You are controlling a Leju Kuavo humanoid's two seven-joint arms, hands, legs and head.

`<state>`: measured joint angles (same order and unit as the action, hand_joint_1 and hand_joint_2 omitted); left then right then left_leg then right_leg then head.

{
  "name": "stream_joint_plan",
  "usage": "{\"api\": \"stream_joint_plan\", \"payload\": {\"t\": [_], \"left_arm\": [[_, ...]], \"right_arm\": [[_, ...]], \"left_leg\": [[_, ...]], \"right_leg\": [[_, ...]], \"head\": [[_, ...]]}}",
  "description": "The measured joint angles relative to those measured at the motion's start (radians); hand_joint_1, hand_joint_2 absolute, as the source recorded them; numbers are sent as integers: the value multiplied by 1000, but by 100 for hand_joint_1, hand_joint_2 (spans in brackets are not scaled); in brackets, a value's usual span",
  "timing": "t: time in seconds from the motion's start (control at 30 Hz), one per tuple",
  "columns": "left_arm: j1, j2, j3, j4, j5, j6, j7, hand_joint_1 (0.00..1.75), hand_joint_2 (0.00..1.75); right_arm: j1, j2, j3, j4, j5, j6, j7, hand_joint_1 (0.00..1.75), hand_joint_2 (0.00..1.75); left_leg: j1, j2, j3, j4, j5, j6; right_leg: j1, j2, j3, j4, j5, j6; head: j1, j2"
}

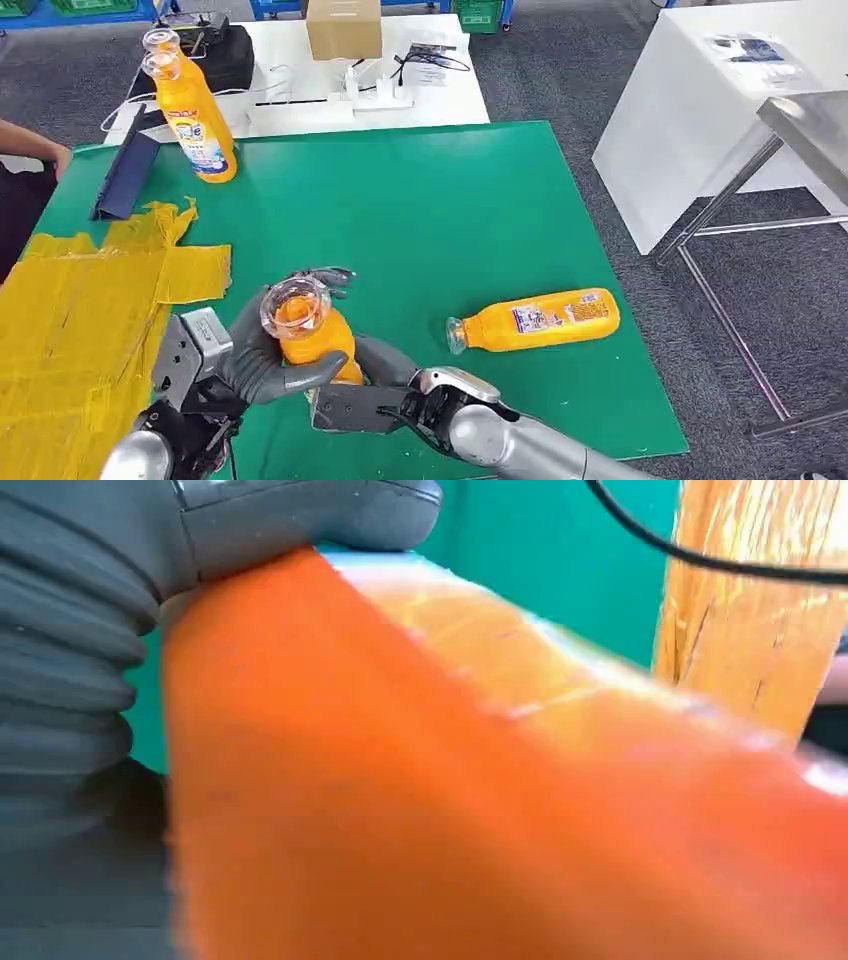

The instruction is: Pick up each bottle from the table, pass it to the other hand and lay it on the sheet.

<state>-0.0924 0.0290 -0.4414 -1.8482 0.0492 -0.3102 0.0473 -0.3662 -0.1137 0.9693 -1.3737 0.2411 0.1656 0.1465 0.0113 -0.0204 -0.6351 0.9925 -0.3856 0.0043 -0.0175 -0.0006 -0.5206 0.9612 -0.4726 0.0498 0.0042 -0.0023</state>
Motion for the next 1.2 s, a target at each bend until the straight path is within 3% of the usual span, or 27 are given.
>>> {"api": "stream_joint_plan", "payload": {"t": [0.53, 0.83, 0.87, 0.9, 0.93, 1.2], "left_arm": [[-16, 15, -16, 13, -5, -4, 6, 175, 175], [-8, 28, -22, 25, -15, -6, -40, 175, 175], [-8, 28, -22, 25, -15, -6, -34, 175, 175], [-8, 28, -22, 24, -15, -6, -30, 175, 175], [-8, 28, -22, 24, -16, -5, -26, 175, 175], [33, 28, -31, 7, -56, 0, -54, 175, 175]], "right_arm": [[-6, 3, 16, 0, 1, 20, 27, 175, 175], [-6, 1, 20, 25, 16, 12, -16, 175, 175], [-6, 2, 21, 25, 16, 11, -10, 7, 175], [-6, 2, 22, 25, 16, 10, -8, 0, 175], [-6, 2, 23, 24, 16, 5, -2, 0, 0], [57, -24, 6, -45, 97, -43, 19, 0, 0]], "left_leg": [[0, 0, 0, 0, 0, 0], [0, 0, 0, 0, 0, 0], [0, 0, 0, 0, 0, 0], [0, 0, 0, 0, 0, 0], [0, 0, 0, 0, 0, 0], [0, 0, 0, 0, 0, 0]], "right_leg": [[0, 0, 0, 0, 0, 0], [0, 0, 0, 0, 0, 0], [0, 0, 0, 0, 0, 0], [0, 0, 0, 0, 0, 0], [0, 0, 0, 0, 0, 0], [0, 0, 0, 0, 0, 0]], "head": [[0, 0], [0, 0], [0, 0], [0, 0], [0, 0], [0, 0]]}}
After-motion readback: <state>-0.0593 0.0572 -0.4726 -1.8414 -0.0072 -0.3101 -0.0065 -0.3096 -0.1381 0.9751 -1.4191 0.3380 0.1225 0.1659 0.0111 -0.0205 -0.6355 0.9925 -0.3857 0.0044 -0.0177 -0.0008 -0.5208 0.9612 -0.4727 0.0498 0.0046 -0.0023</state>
